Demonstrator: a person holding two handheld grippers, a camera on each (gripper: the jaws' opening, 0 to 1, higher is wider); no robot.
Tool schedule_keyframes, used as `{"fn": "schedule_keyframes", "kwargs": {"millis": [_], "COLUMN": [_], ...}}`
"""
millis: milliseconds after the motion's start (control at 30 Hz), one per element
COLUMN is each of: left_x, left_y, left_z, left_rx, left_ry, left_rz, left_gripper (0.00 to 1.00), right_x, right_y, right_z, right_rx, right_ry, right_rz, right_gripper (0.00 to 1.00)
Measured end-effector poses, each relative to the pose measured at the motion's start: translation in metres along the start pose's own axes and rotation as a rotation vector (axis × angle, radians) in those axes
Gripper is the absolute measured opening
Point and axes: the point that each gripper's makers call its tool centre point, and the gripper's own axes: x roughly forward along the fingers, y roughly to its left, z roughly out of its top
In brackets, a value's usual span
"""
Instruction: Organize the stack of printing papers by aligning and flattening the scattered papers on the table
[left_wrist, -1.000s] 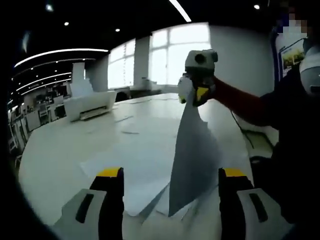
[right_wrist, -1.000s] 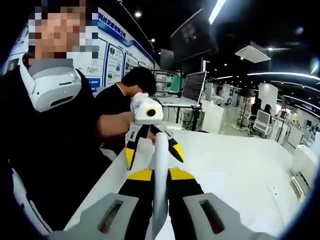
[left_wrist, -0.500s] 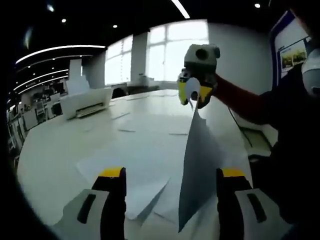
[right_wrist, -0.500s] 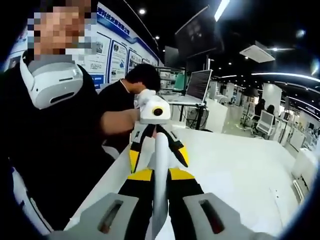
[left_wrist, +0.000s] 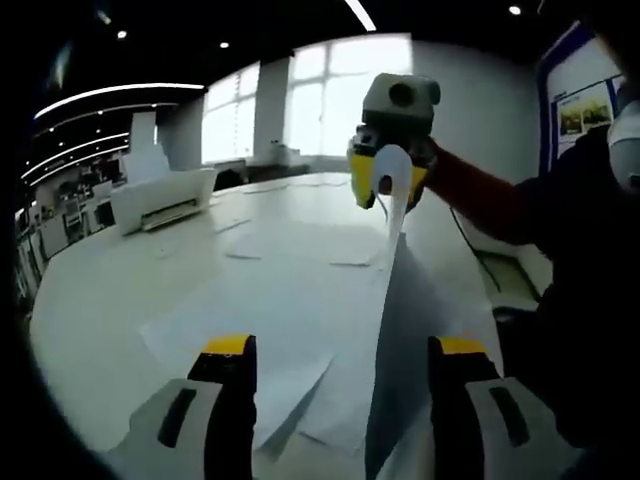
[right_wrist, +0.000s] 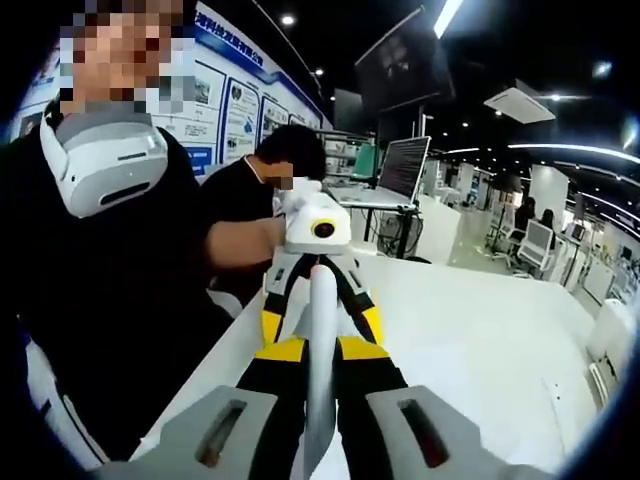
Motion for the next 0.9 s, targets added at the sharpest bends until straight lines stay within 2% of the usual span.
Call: {"fn": "schedule_keyframes", "kwargs": {"millis": [300,567,767,900], "left_x": [0.006,0.013,0.018,0.019], "left_y": [-0.003,-0.014,-0.019,-0.021], "left_z": [-0.003,-0.006,-0.008,-0.010], "left_rx": [-0.003,-0.004,-0.007,-0.011], "left_ry": [0.013,0.030,0.041,0.055], "left_rz": [-0.019,-0.047,-0.062,-0.076], "left_gripper": [0.70,0.65,0.63,0.57], "right_x": [0.002,0.005,0.011,0.013], "right_y": [0.001,0.001,0.003,0.004], "right_z": [0.003,0.007,0.003,0.001], "right_rx": [-0.009,-0.019,-0.025,-0.026], "right_ry": [0.004,0.005,0.025,0.031], "right_rz": [0.009,0.017,0.033,0.038], "right_gripper": [0.06,0.05,0.05,0.05]}}
